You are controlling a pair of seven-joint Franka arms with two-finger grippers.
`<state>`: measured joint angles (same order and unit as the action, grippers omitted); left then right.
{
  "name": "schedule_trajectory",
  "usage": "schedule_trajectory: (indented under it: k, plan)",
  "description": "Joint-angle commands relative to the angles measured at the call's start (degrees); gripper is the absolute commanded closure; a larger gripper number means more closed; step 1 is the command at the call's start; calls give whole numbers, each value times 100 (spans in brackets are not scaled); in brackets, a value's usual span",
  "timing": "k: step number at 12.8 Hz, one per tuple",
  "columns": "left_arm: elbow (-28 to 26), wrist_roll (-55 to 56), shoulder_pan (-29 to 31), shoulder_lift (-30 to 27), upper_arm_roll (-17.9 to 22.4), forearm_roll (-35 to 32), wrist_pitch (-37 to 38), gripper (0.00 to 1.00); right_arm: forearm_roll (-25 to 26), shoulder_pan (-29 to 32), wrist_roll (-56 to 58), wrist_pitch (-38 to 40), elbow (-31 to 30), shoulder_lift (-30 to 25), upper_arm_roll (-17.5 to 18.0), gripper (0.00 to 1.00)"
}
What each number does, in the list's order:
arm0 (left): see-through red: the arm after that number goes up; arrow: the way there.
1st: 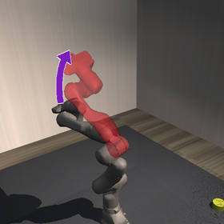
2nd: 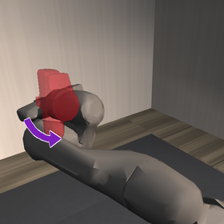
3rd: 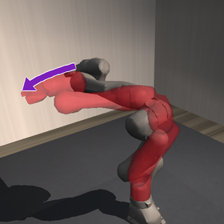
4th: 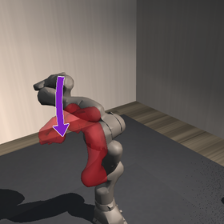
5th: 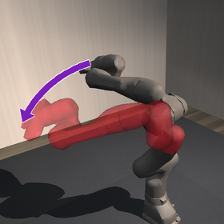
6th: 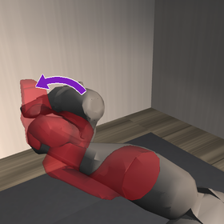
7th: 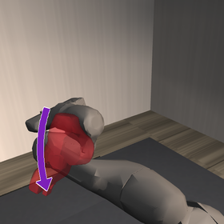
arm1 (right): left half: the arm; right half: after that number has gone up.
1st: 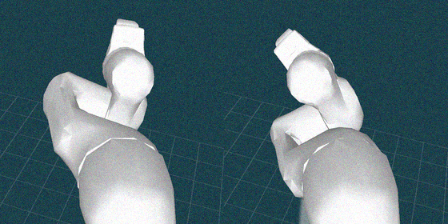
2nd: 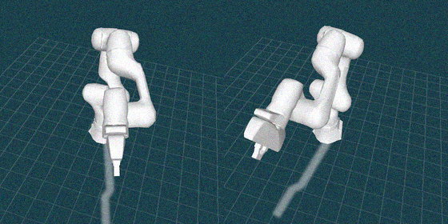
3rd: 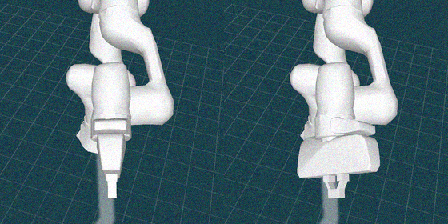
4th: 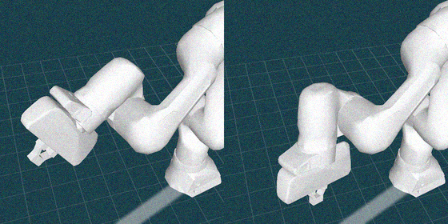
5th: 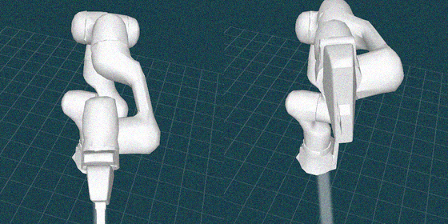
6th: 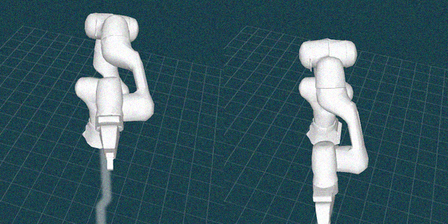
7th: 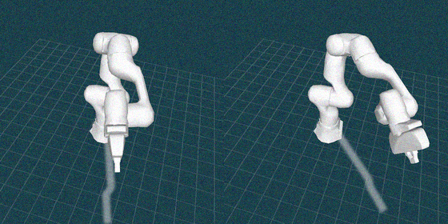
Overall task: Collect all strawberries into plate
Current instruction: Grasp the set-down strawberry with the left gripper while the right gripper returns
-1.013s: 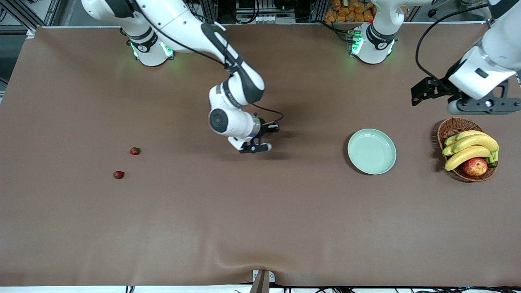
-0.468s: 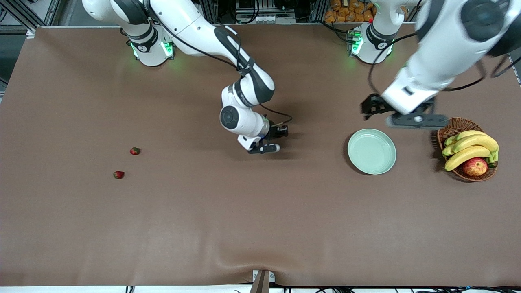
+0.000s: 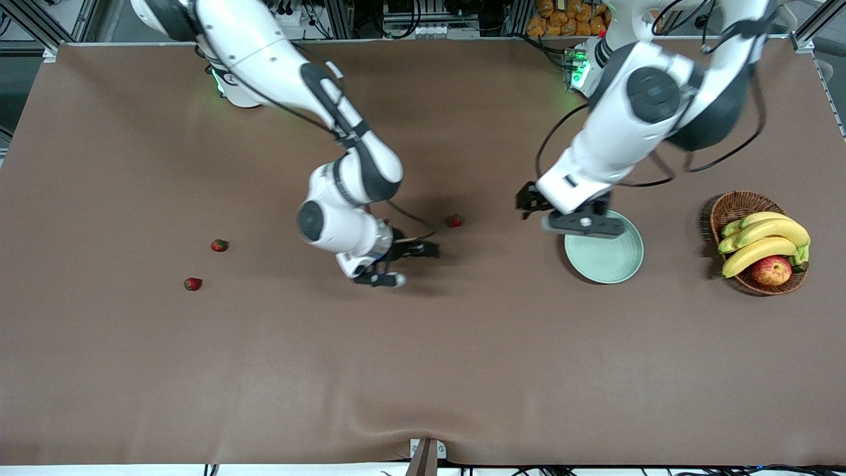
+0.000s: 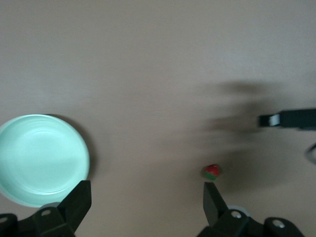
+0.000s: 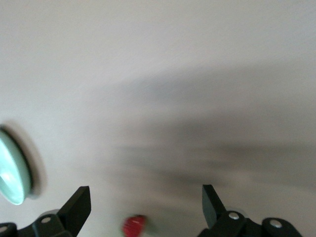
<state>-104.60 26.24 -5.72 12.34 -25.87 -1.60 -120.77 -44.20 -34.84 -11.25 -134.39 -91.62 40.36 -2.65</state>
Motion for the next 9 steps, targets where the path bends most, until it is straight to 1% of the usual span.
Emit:
schedule_trajectory:
  k: [1, 2, 3, 4, 5, 7, 9]
  plan:
    - [54, 1350, -656, 706, -15, -890, -664, 0, 926, 976, 52, 683, -662, -642, 116, 0]
    - [63, 1992, -806, 970, -24, -1443, -719, 0, 1304, 1380, 61, 964, -812, -818, 124, 0]
    - [80, 2460, -965, 1242, -24, -1831, -737, 0, 1674, 1767, 70, 1254, -865, -915, 133, 0]
    - [80, 2795, -1158, 1541, -24, -2053, -876, 0, 2043, 2136, 79, 1561, -892, -1003, 133, 0]
    - [80, 3094, -1264, 1779, -15, -2116, -1078, 0, 2386, 2375, 105, 1721, -936, -1117, 133, 0]
    - [98, 3448, -1396, 2192, -15, -2134, -1386, 0, 3168, 2675, 131, 1740, -1260, -1503, 124, 0]
    - [89, 3537, -1406, 2509, -24, -2134, -1659, 0, 3679, 2859, 114, 1732, -1541, -1628, 116, 0]
